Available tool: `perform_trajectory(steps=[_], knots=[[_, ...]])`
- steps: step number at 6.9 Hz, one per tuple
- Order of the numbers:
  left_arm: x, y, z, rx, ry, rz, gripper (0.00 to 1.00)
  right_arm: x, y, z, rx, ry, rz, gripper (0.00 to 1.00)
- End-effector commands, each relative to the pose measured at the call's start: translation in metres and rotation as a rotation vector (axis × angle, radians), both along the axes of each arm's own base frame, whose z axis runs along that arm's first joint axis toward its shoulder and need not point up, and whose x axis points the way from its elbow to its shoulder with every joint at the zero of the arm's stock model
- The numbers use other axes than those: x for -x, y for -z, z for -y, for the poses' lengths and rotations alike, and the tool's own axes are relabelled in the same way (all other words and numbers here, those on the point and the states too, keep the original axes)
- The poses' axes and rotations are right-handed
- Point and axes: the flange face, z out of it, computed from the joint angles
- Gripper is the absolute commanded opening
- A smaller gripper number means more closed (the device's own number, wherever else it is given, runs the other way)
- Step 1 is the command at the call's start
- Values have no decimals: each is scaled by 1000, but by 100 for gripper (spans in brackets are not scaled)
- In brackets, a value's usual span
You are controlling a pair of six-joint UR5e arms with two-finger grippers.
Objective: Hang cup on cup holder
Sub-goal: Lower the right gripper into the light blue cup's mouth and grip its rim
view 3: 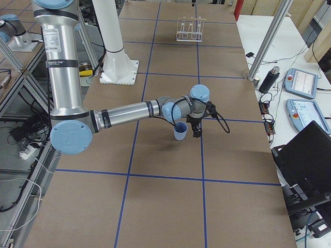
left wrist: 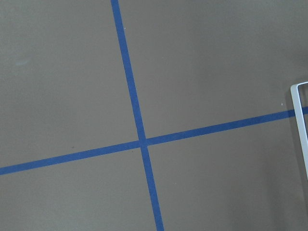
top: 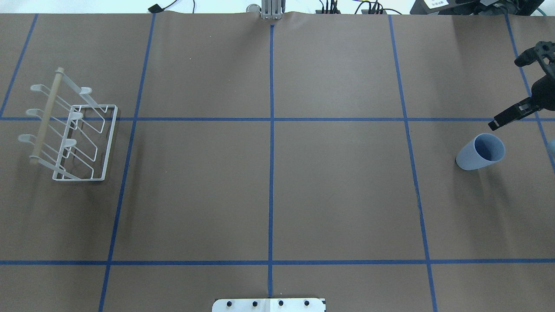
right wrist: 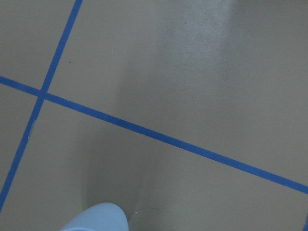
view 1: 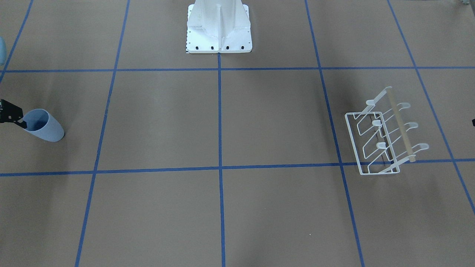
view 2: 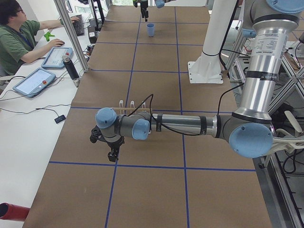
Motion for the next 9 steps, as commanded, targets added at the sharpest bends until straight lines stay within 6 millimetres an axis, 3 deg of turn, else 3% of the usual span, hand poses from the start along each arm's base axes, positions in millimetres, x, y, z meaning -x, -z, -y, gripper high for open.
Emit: perform_trajectory(steps=[1,4,5,7,9], knots=[[0,0,0,0,0,-1,99,23,-9,-8,26,47,-2,100],[0,2,1,-6,0,-2,99,41,-26,-18,51,86,-23,100],[0,3,1,-7,0,-3,99,42,-28,-21,55,91,-25,94],[0,2,1,-7,0,-3,99,41,-23,-21,53,94,-8,91],[0,2,1,-8,-1,-5,99,35,-32,-27,53,99,-13,1]])
